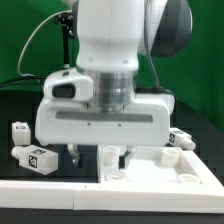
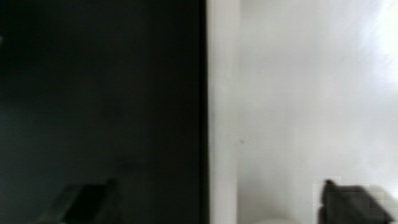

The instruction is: Assemble one leg

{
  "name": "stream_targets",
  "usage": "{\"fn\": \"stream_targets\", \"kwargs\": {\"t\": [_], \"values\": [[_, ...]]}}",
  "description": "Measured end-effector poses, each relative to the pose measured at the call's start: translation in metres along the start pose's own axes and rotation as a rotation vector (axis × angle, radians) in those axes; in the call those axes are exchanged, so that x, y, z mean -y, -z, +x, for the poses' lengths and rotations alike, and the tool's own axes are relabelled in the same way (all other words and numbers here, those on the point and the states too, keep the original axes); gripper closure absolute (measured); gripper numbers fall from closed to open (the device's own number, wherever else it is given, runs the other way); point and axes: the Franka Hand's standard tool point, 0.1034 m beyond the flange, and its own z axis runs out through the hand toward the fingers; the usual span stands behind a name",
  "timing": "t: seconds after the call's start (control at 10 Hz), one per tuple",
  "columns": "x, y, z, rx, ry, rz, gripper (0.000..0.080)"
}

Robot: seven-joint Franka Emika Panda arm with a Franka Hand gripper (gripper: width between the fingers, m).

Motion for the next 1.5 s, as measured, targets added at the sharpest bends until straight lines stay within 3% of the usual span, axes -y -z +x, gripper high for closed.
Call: {"fn": "stream_targets", "kwargs": {"t": [0.2,0.5,0.6,0.7,0.8,1.0,1.1,1.2,1.5], "values": [[-0.006,0.032,-0.009,0.01,0.053,0.003,0.0155],[-0.007,0.03,-0.01,0.012,0.265,0.004,0.0151],[-0.012,0.027,-0.008,0.005,0.384,-0.009,0.0151],[-0.027,0.019,-0.008,-0.001,0.527,-0.04,0.0151],[-0.045,0.018,-0.011,0.014,0.627,-0.054,0.0151],[-0.073,0.02,-0.007,-0.02,0.784,-0.136,0.0151],[-0.081,0.014,-0.01,-0.04,0.855,-0.16,0.0151],[-0.086,0.008,-0.016,-0.029,0.892,-0.156,0.0151],[-0.079,0.007,-0.016,-0.02,0.873,-0.15,0.0151]]}}
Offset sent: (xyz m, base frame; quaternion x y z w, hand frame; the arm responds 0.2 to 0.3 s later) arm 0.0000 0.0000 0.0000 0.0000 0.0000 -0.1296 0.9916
